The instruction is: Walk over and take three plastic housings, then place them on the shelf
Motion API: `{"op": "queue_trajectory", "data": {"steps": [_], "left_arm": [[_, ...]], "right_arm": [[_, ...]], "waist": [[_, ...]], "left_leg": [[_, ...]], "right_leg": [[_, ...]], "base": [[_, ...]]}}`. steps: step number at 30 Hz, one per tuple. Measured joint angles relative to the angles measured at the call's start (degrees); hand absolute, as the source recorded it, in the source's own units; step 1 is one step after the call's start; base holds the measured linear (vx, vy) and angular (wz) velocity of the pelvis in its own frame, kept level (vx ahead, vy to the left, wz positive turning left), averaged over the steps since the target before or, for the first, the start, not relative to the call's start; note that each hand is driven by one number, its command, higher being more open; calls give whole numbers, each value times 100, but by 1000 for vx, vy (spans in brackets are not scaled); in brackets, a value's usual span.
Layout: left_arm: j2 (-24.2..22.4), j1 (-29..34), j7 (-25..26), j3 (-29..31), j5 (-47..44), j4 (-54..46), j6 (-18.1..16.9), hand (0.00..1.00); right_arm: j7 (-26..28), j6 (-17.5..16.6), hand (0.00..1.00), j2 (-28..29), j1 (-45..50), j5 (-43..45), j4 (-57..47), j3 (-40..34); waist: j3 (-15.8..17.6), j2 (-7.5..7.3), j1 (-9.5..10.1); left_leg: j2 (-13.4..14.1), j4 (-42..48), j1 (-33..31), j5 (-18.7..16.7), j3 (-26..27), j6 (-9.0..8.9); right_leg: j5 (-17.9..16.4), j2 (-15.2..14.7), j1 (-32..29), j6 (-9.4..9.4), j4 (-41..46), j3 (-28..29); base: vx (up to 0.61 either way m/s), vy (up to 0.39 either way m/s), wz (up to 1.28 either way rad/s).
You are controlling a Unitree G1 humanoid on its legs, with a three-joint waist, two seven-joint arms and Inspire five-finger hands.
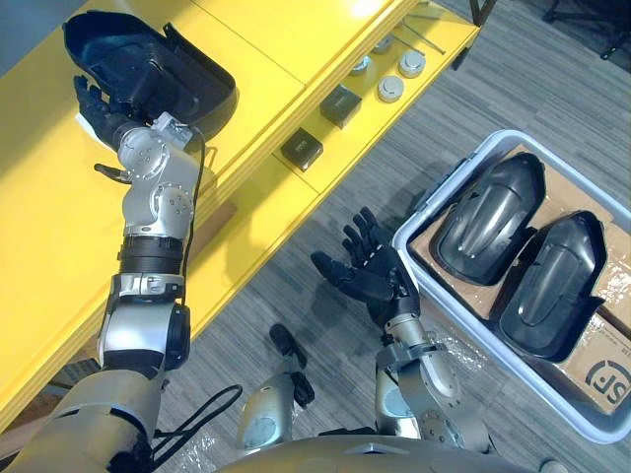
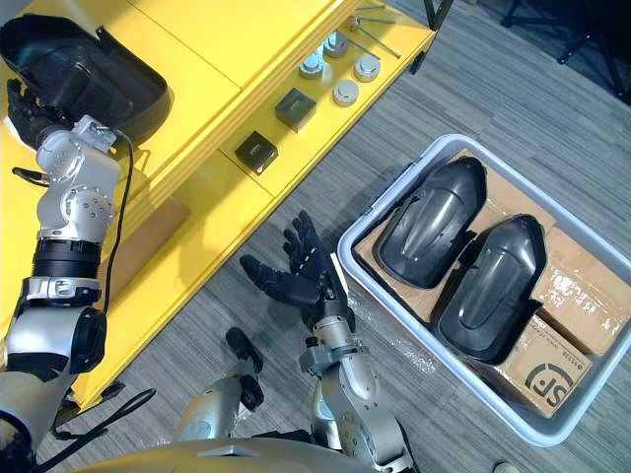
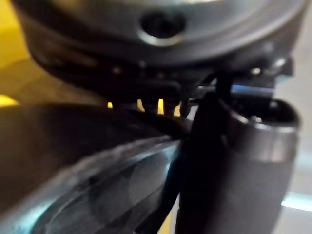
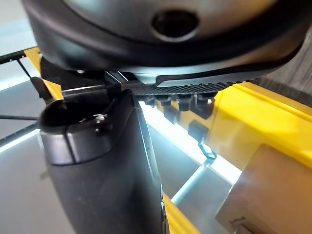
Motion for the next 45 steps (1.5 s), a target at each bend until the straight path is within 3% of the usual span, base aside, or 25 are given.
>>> {"op": "queue_trajectory", "data": {"steps": [10,17,21,28,31,39,42,45], "left_arm": [[132,-107,32,-5,231,45,46,100],[372,-237,-105,-137,694,258,722,100],[605,-262,-453,-292,864,387,1123,100],[845,-250,-1617,-397,-288,480,1011,100],[843,-218,-1685,-413,-259,471,1010,100],[839,49,-1869,-366,-169,328,874,100],[855,48,-1705,-286,715,67,874,100],[1056,48,-1657,-246,893,13,870,100]], "right_arm": [[37,-3,100,1,130,216,-185,137],[136,-8,100,0,174,216,-192,311],[146,-3,100,0,192,204,-191,421],[165,3,100,1,174,137,-195,411],[168,34,100,2,132,110,-195,407],[166,106,100,2,135,91,-134,386],[176,102,100,3,104,91,-30,385],[189,99,100,6,123,44,170,388]], "waist": [[102,12,0],[102,13,9],[101,14,12],[81,32,81],[78,34,86],[-444,63,146],[-622,59,202],[-900,55,230]], "left_leg": [[8,-1,-31,31,7,5],[7,-1,59,40,-1,9],[7,-2,128,51,-1,16],[5,-4,264,85,-146,29],[4,-4,288,99,-171,32],[2,-6,360,99,-315,31],[0,-9,429,94,-344,26],[7,-20,508,81,-359,8]], "right_leg": [[-11,2,-75,-15,88,17],[-14,2,15,-19,100,1],[-14,1,77,-20,108,-2],[-17,-9,333,-25,64,-154],[4,-8,415,-4,-13,-195],[50,6,707,25,-239,-368],[91,8,843,30,-337,-441],[111,23,981,29,-439,-481]], "base": [[3,0,0],[0,0,0],[0,0,0],[3,-3,8],[1,-5,6],[30,-9,9],[6,0,5],[0,0,2]]}}
